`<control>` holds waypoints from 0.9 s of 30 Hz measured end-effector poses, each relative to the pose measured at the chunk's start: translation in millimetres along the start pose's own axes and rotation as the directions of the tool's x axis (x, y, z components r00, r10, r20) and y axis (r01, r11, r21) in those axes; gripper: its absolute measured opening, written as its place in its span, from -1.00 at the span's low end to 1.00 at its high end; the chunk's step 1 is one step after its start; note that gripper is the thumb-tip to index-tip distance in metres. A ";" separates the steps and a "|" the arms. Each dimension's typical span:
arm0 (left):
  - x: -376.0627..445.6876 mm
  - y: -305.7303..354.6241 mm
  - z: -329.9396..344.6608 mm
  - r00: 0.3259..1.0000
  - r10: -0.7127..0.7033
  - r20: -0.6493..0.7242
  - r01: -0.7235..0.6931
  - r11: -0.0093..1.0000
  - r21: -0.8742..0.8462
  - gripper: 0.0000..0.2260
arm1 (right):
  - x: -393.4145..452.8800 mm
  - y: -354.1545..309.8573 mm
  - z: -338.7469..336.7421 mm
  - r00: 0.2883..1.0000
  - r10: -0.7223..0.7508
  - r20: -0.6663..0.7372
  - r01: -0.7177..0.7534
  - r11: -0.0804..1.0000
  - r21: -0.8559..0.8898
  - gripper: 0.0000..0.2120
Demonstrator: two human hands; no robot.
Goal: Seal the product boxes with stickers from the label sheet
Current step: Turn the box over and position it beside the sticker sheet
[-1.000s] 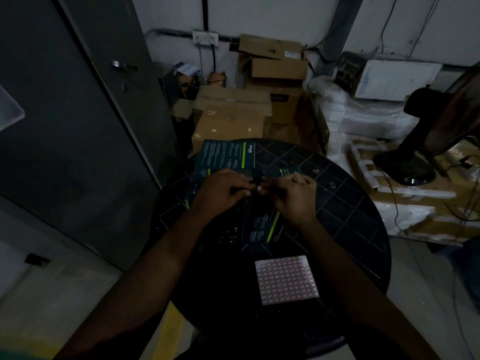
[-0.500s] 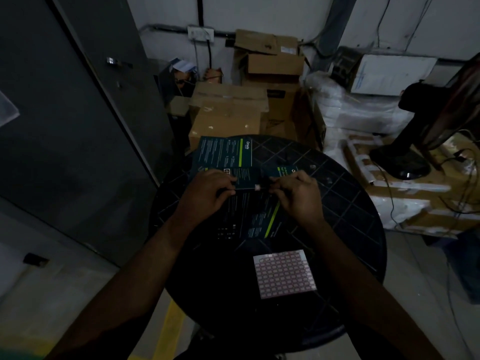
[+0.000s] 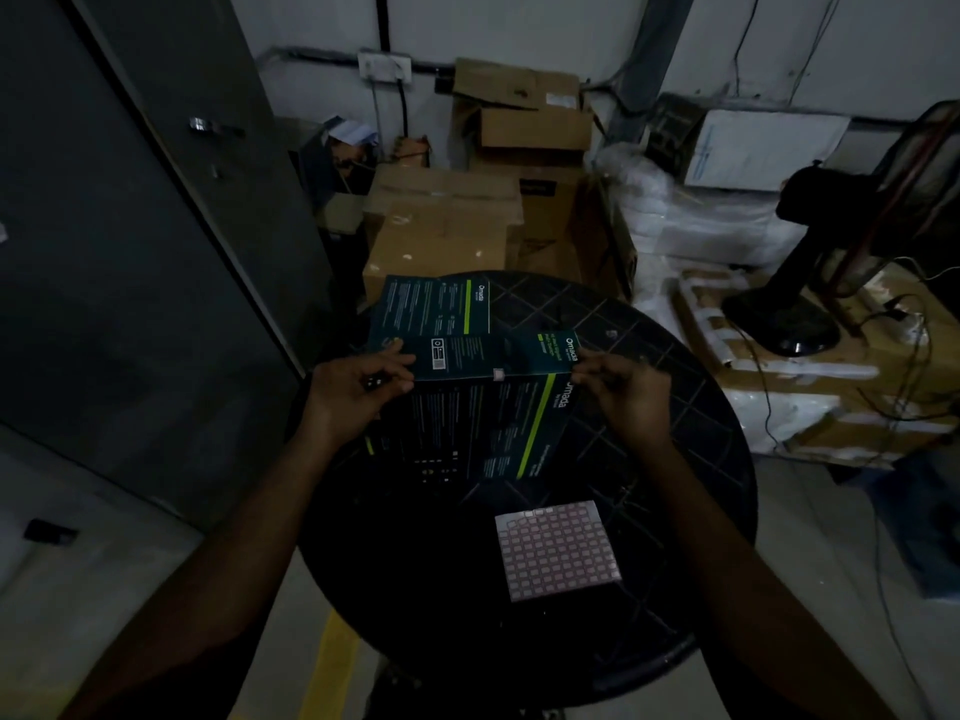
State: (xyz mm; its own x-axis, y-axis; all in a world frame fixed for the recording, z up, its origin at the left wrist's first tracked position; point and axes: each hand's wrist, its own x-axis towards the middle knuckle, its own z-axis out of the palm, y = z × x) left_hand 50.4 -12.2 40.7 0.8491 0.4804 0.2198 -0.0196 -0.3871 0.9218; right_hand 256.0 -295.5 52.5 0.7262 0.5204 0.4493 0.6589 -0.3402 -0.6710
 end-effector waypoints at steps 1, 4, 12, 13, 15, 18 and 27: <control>-0.4 -2.3 -0.9 1.000 -0.006 0.009 0.006 1.000 -0.031 -0.81 | -2.5 0.4 3.3 1.000 0.028 -0.009 -0.027 0.999 0.045 -0.90; -5.3 -4.7 -2.4 0.999 -0.029 -0.017 0.025 0.984 -0.179 -0.76 | -6.8 3.6 2.4 0.988 0.152 0.015 -0.151 0.958 0.244 -0.81; -8.2 13.9 4.6 0.994 0.097 -0.054 -0.070 0.927 0.369 -0.81 | -8.7 25.6 17.8 0.859 0.233 0.455 -0.349 0.918 0.188 0.03; -7.0 20.8 9.4 0.996 0.080 -0.044 -0.054 0.909 0.413 -0.79 | -6.0 24.9 22.5 0.867 0.234 0.440 -0.339 0.924 0.177 0.00; -6.9 30.8 21.5 1.000 -0.017 0.011 0.010 0.875 0.483 -0.59 | 0.8 19.6 25.7 0.874 0.221 0.434 -0.320 0.932 0.171 -0.05; -4.4 42.3 33.0 0.993 -0.100 0.061 0.025 0.690 0.723 -0.23 | 19.0 4.2 22.4 0.913 0.098 0.396 -0.186 0.964 0.191 -0.11; 15.2 55.1 53.9 0.965 0.201 0.170 -0.256 0.867 0.428 -0.08 | 53.5 -50.7 23.7 0.863 -0.290 0.414 0.314 0.949 0.010 -0.08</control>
State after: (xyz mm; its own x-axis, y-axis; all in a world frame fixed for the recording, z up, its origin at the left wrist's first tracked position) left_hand 90.7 -68.6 77.7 0.9051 0.2519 0.3427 -0.0082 -0.7953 0.6061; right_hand 256.8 -231.9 96.5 0.3544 0.8719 0.3380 0.8517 -0.1517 -0.5017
